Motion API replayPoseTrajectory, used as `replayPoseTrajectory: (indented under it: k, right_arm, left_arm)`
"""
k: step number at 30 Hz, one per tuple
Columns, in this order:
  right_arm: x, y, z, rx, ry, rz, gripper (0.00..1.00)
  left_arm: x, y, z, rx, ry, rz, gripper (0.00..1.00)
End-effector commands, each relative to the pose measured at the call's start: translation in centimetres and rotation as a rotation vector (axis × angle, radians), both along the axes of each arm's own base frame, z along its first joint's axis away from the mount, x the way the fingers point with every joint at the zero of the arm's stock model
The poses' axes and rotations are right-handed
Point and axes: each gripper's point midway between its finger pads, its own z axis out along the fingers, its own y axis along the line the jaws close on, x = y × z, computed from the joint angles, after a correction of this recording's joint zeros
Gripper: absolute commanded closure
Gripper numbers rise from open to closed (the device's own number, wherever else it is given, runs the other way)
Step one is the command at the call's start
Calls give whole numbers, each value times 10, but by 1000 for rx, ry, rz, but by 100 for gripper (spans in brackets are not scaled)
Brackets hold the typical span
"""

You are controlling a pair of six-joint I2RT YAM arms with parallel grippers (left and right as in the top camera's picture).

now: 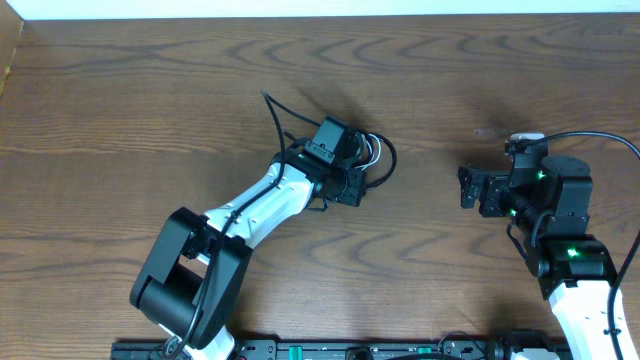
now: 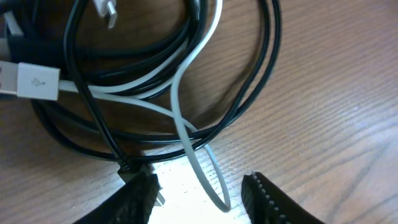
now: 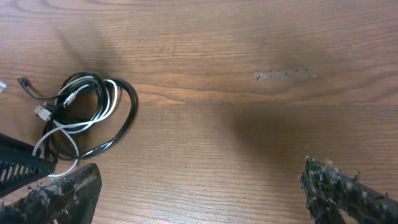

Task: Untangle cables
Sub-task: 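Reach the right gripper to the bundle and grasp the black cable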

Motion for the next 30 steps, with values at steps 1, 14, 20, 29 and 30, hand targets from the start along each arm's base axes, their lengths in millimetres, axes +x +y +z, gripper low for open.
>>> replayPoseTrajectory:
  k: [1, 14, 20, 29, 30]
  right_arm:
    - [3, 0, 7, 19, -10, -6, 1]
    - [8, 43, -3, 199, 40, 160, 1]
    - [17, 92, -14, 294, 62, 318, 5]
    - [-4, 142, -49, 241, 163, 495, 2]
    - [-5, 140, -54, 212, 169, 507, 2]
  left_arm:
    - [7, -3, 3, -1, -30, -4, 80]
    - [-16, -18, 176, -388, -257, -69, 93]
    - [-34, 3, 254, -489, -454, -69, 92]
    - [-22, 28, 239, -351, -474, 53, 92]
    - [-17, 37, 235, -304, -488, 95, 92]
